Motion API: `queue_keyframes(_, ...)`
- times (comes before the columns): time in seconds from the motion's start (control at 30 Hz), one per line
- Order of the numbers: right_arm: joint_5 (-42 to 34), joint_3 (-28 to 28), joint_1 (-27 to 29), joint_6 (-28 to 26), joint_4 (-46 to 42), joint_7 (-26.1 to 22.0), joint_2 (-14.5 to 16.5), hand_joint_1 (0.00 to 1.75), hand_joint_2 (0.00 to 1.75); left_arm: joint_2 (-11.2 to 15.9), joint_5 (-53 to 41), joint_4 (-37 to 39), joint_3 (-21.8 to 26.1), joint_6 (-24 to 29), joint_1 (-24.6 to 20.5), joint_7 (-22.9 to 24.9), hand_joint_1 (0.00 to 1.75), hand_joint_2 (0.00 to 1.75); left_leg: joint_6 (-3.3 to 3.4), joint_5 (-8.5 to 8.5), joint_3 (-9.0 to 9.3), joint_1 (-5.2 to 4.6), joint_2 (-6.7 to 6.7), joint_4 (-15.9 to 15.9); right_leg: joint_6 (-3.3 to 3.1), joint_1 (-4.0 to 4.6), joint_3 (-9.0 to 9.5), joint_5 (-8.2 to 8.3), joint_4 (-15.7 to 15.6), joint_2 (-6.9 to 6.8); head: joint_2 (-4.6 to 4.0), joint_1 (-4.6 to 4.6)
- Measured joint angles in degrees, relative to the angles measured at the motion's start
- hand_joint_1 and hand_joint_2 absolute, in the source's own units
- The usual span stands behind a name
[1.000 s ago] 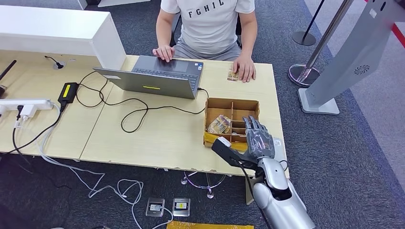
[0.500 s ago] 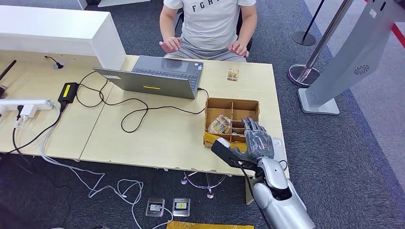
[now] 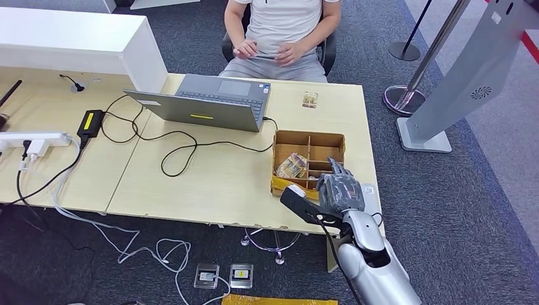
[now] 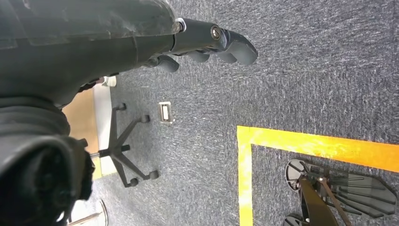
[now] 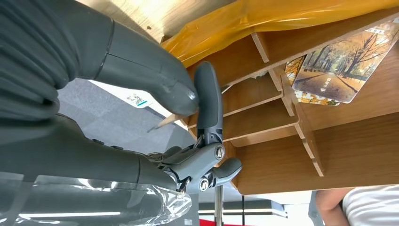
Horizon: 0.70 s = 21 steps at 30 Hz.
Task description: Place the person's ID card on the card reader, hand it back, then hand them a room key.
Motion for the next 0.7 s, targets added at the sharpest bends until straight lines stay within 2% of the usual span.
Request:
queue_keyframes(0.37,-2.1,0.0,1.3,0.2,-2.5,0.6,-1.0,1.75,1.75,0.3,-0.1,0.0,-1.0,-0.2,0.0,-0.2,0.0,0.0,0.0,0.0,0.01,0.0,0.0,0.0,0.0,0.0,0.0,0.0,0.0,0.01,0.0,0.0)
queue_keyframes(0.5,-2.4,0.0,1.4,0.2,-2.8,0.6,-1.2,0.01,1.75,0.4,-0.1,0.0,-1.3,-0.2,0.0,-0.2,0.0,0.0,0.0,0.0,0.01,0.0,0.0,0.0,0.0,0.0,0.0,0.0,0.0,0.01,0.01,0.0)
queue_keyframes(0.7,-3.2,0.0,1.5,-1.3,-3.3,0.6,-1.6,0.0,1.75,0.4,0.0,0.0,-1.4,-0.3,0.0,-0.2,0.0,0.0,0.0,0.0,0.01,0.0,0.0,0.0,0.0,0.0,0.0,0.0,0.0,0.01,0.01,0.0)
